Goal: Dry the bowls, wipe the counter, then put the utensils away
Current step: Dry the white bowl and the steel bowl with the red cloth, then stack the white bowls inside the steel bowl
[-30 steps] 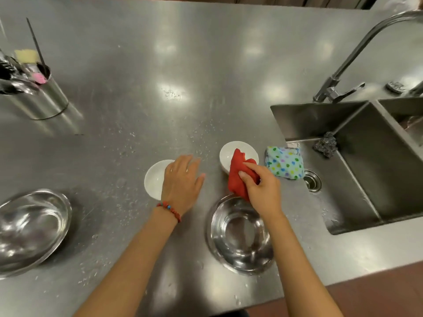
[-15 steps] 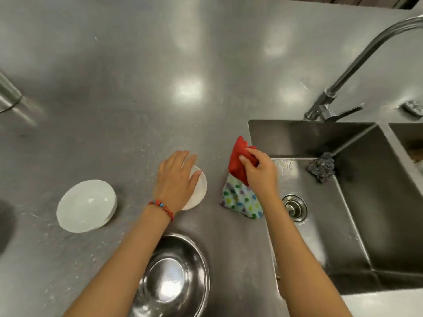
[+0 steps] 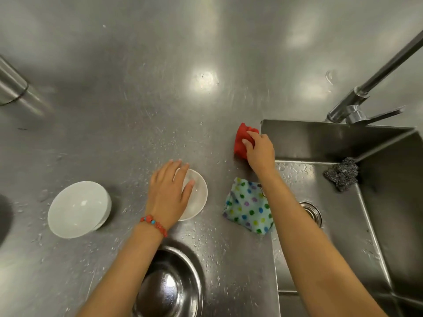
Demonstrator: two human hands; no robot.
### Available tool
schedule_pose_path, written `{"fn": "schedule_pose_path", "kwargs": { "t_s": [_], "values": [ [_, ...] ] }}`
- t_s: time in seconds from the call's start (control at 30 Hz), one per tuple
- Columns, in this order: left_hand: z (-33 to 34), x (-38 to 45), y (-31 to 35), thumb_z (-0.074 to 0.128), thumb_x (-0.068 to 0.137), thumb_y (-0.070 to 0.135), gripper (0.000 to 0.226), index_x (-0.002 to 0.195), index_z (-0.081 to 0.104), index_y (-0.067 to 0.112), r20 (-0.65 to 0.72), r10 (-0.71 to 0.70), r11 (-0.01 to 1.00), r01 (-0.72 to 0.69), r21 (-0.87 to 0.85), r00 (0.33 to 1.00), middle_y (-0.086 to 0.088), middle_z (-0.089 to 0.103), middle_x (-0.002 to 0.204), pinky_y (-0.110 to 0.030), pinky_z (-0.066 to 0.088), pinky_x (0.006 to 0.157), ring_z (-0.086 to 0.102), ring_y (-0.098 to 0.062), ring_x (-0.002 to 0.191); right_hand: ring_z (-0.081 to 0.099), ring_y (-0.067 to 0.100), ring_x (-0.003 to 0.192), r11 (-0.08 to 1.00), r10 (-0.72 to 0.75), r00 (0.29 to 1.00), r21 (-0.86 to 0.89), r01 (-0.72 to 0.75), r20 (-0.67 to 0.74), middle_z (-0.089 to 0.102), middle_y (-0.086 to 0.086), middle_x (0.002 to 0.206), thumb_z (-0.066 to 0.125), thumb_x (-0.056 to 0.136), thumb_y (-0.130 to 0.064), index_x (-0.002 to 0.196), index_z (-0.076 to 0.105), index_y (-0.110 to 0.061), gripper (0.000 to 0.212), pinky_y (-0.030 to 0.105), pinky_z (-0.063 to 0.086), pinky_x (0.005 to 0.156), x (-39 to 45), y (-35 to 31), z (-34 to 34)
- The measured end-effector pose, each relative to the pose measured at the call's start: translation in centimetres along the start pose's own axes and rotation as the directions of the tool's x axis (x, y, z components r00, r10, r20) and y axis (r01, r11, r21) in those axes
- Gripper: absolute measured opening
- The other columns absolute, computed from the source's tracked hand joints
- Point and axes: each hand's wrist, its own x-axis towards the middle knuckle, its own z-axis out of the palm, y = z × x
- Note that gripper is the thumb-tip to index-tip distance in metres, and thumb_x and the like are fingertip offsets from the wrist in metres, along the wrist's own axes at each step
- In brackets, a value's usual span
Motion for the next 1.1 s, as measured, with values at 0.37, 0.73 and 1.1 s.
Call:
{"fn": "schedule_pose_path", "kwargs": {
  "t_s": [0.37,0.73,1.1],
  "values": [
    [-0.8,-2.5,-1.3,0.042,0.086,0.031,0.045,0.121,0.054,0.005,-0.015,-0.089,0.991,0.087,-0.104,0.996,-0.018,0.053,0.129,-0.048,0.034,0.1,0.045,-0.036,0.121,0.049,0.029,0.108,0.992,-0.124,0.98,-0.041,0.119,-0.155,0.057,0.014,0.119,0.052,0.091,-0.027,0.115,0.06,-0.01,0.03,0.035,0.037,0.091,-7.9,-2.9,-1.1],
    [-0.9,-5.7,-5.2,0.056,0.089,0.016,0.039,0.125,0.051,0.002,-0.069,-0.28,0.919,0.247,-0.308,0.957,-0.02,0.05,0.132,-0.042,0.031,0.104,0.043,-0.035,0.123,0.062,0.023,0.091,0.865,0.098,0.95,0.446,-0.229,0.298,0.066,0.008,0.097,0.051,0.092,-0.026,0.114,0.06,-0.016,0.027,0.044,0.052,0.086,-15.8,-6.3,4.2],
    [-3.9,-9.9,-9.5,0.056,0.087,0.009,0.031,0.118,0.056,0.002,-0.282,-0.429,0.857,0.288,-0.428,0.858,-0.018,0.057,0.123,-0.03,0.03,0.098,0.048,-0.033,0.116,0.063,0.01,0.073,0.562,0.16,0.927,0.741,-0.369,0.341,0.067,-0.002,0.084,0.052,0.089,-0.003,0.119,0.057,-0.023,0.036,0.025,0.057,0.054,-16.9,-7.9,5.6]
  ]
}}
